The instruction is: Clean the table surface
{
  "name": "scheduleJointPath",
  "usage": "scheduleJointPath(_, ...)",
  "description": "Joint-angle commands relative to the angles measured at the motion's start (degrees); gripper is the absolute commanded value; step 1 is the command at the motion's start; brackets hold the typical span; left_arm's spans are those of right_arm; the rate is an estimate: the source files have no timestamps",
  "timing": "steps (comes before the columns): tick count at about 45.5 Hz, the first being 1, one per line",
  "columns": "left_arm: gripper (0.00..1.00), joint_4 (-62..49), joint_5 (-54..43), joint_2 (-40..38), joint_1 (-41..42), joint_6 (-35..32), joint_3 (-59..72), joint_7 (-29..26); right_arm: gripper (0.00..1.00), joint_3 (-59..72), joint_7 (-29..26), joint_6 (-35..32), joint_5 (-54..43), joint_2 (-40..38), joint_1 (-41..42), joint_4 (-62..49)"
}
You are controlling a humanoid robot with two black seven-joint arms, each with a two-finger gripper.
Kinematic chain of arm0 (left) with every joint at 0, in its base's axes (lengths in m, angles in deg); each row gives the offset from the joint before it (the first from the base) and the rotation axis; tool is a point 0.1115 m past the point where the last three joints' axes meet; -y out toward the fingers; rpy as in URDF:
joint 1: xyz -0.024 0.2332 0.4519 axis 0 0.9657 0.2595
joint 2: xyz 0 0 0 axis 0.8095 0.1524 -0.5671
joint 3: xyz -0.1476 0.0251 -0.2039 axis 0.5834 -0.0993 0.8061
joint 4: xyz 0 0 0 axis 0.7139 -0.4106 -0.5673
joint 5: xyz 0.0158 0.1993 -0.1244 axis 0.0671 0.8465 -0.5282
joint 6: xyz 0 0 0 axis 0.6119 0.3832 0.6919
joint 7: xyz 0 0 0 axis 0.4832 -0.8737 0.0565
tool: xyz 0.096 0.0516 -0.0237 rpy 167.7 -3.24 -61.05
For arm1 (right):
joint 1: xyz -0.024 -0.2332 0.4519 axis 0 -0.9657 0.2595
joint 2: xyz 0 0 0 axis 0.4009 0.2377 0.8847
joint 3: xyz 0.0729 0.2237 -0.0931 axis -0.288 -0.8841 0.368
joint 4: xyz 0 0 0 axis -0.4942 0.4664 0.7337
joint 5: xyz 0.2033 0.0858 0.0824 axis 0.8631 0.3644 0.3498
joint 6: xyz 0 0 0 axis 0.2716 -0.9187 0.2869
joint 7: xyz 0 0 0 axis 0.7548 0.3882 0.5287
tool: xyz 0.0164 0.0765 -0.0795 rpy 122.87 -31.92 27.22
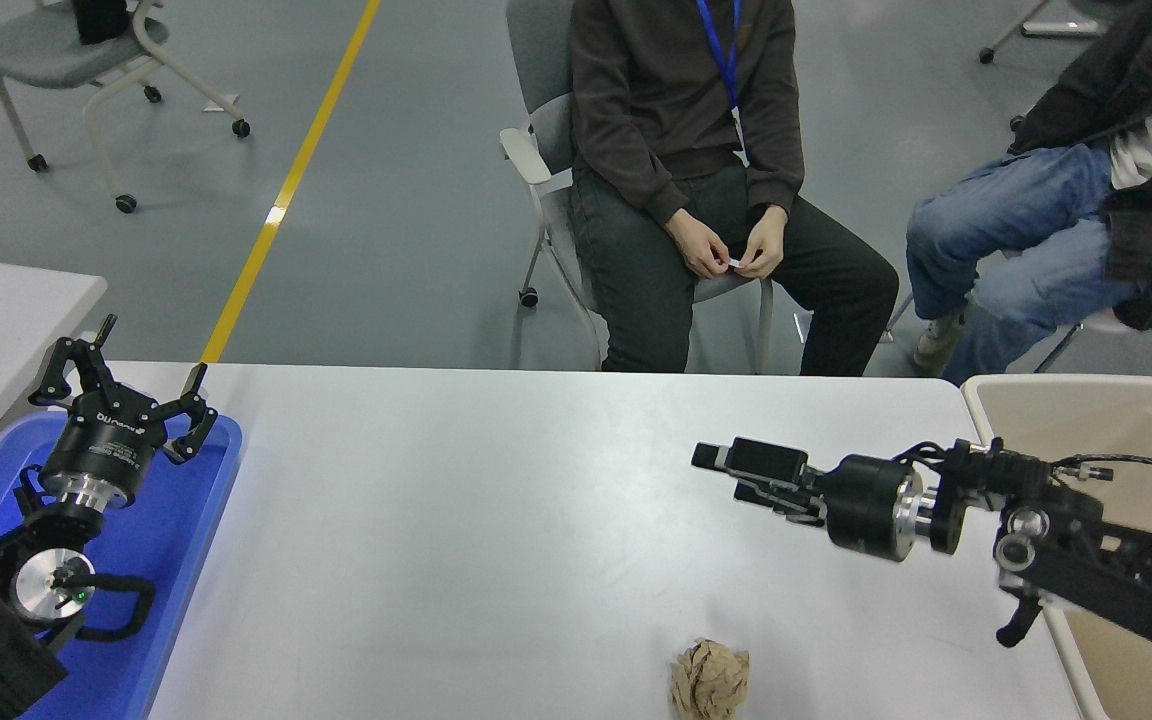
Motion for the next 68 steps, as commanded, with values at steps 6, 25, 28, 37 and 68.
scheduleJointPath(6,1.0,0.0,0.0,0.0,0.0,0.0,0.0,-0.01,0.98,12.87,-4.84,0.59,-7.98,2.54,5.74,1.96)
scheduleJointPath(25,1.0,0.0,0.0,0.0,0.0,0.0,0.0,-0.01,0.98,15.24,-4.4,13.24,-28.72,2.54,-0.14,3.1)
scheduleJointPath(28,1.0,0.0,0.0,0.0,0.0,0.0,0.0,-0.01,0.98,15.77,-4.4,15.09,-30.83,2.54,-1.64,3.19)
scheduleJointPath(37,1.0,0.0,0.0,0.0,0.0,0.0,0.0,-0.01,0.98,17.0,-4.22,19.04,-38.48,2.54,-4.71,3.1)
scheduleJointPath(68,1.0,0.0,0.0,0.0,0.0,0.0,0.0,0.07,0.98,22.89,-4.22,38.38,-44.37,5.96,-8.06,-5.86)
